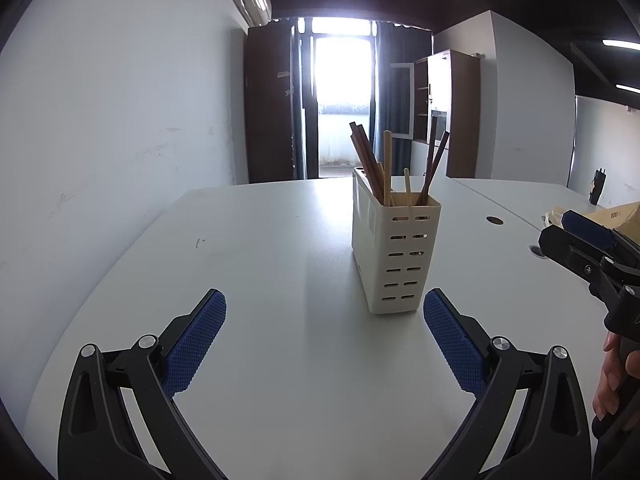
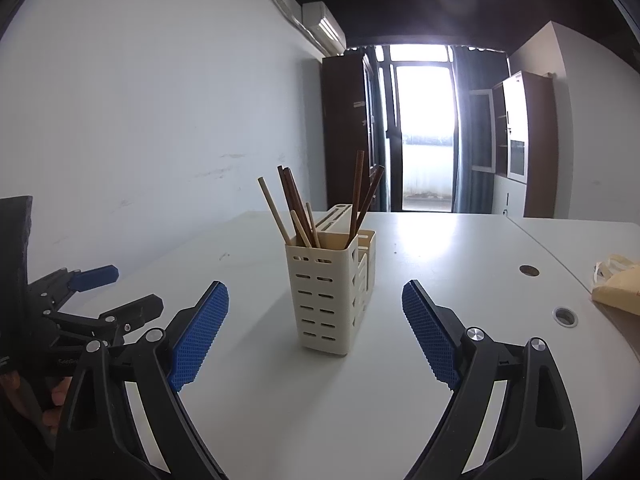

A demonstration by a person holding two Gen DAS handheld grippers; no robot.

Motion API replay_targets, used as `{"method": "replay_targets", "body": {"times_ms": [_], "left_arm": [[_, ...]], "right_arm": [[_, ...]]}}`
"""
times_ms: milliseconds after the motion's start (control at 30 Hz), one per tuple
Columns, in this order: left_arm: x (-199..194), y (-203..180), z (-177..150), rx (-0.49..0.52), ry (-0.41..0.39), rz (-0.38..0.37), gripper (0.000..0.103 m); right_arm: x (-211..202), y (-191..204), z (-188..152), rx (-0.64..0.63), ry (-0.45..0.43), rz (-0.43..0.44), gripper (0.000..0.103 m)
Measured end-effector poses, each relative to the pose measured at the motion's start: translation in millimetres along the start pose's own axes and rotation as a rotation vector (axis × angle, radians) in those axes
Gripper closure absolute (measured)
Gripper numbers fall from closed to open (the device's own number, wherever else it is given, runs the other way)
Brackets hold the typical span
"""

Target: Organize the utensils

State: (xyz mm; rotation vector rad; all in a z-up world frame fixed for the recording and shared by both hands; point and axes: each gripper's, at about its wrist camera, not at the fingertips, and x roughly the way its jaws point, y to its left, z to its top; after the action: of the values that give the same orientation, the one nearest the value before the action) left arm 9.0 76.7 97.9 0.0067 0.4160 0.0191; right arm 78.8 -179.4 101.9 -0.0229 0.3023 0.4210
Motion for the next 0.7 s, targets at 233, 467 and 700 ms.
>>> {"method": "replay_targets", "body": {"times_ms": [233, 467, 700], "left_arm": [[1.2, -0.3, -0.8, 0.004, 0.009, 0.002, 0.006], [2.6, -1.5, -1.7, 0.008, 0.019, 0.001, 0.006], [1.2, -1.4, -2.1, 0.009, 0.017, 0.006, 0.006]], "right_arm": [[-0.3, -0.9, 0.5, 0.005, -0.001, 0.000, 0.014], [4.2, 0.5, -0.4, 0.004, 0.009, 0.007, 0.014], [3.2, 1.7, 0.2, 0.004, 0.000, 0.007, 0.014]]}}
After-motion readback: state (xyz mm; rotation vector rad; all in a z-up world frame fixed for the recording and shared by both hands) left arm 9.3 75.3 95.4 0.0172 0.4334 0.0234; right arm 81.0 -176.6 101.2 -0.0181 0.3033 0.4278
